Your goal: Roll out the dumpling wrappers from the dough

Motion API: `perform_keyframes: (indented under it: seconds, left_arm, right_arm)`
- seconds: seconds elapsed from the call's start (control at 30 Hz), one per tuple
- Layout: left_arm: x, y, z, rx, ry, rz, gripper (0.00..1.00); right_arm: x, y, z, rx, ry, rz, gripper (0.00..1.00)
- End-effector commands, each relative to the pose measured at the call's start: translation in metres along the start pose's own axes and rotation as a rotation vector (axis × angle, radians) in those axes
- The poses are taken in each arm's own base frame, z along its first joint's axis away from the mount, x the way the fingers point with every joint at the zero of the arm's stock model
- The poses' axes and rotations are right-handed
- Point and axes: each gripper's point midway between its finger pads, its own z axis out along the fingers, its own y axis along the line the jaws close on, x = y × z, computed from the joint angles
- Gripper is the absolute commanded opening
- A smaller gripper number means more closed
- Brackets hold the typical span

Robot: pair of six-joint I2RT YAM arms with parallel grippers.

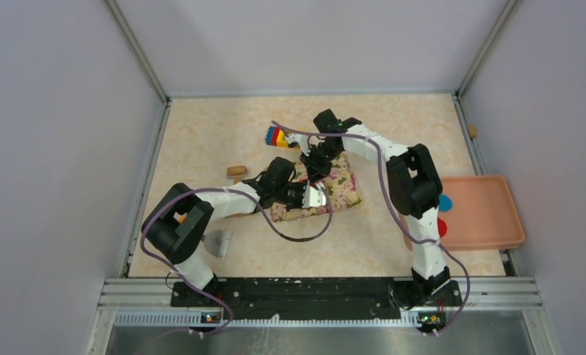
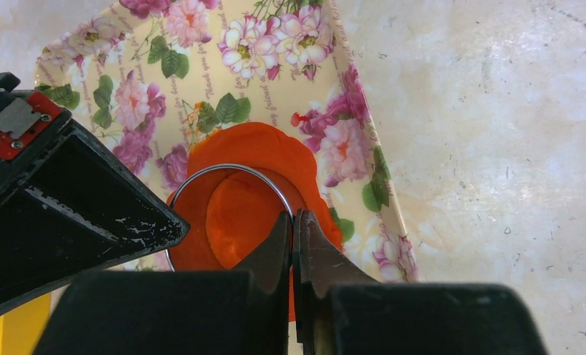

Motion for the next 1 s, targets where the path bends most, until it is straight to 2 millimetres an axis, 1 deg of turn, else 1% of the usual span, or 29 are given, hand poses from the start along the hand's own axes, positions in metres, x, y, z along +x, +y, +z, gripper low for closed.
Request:
perform_keyframes:
  seconds: [0.0, 0.03, 0.07, 0.13, 0.33, 0.5, 0.6, 0.77, 0.87, 0.97]
  left_arm:
    - [0.012, 0.013, -0.009, -0.023, 0.042, -0.014, 0.0]
    - [0.012, 0.014, -0.01, -0.025, 0.04, -0.006, 0.0]
    - [0.016, 0.01, -0.012, -0.009, 0.054, -0.012, 0.0]
    - [0.02, 0.009, -0.014, -0.001, 0.063, -0.007, 0.0]
    - [0.023, 0.01, -0.016, 0.023, 0.065, 0.028, 0.0]
    - [0.025, 0.016, -0.016, 0.027, 0.073, 0.056, 0.0]
    - [0.027, 0.024, -0.017, 0.019, 0.082, 0.066, 0.0]
    - [0.033, 0.037, -0.019, 0.007, 0.102, 0.081, 0.0]
    - [0.036, 0.039, -0.021, 0.011, 0.111, 0.094, 0.0]
    - [0.04, 0.037, -0.024, 0.028, 0.124, 0.12, 0.0]
  right_arm:
    - [0.046, 0.021, -0.006, -0.001, 0.165, 0.132, 0.0]
    - [0.048, 0.023, -0.006, 0.002, 0.167, 0.152, 0.0]
    - [0.049, 0.025, -0.008, 0.004, 0.169, 0.163, 0.0]
    - [0.052, 0.029, -0.009, 0.007, 0.177, 0.188, 0.0]
    - [0.059, 0.037, -0.014, 0.013, 0.204, 0.26, 0.0]
    - [0.07, 0.041, -0.017, 0.041, 0.226, 0.297, 0.0]
    - [0.076, 0.045, -0.019, 0.052, 0.237, 0.32, 0.0]
    - [0.078, 0.049, -0.023, 0.055, 0.239, 0.336, 0.0]
    - [0.078, 0.051, -0.026, 0.057, 0.242, 0.346, 0.0]
    - [0.08, 0.055, -0.028, 0.053, 0.248, 0.358, 0.0]
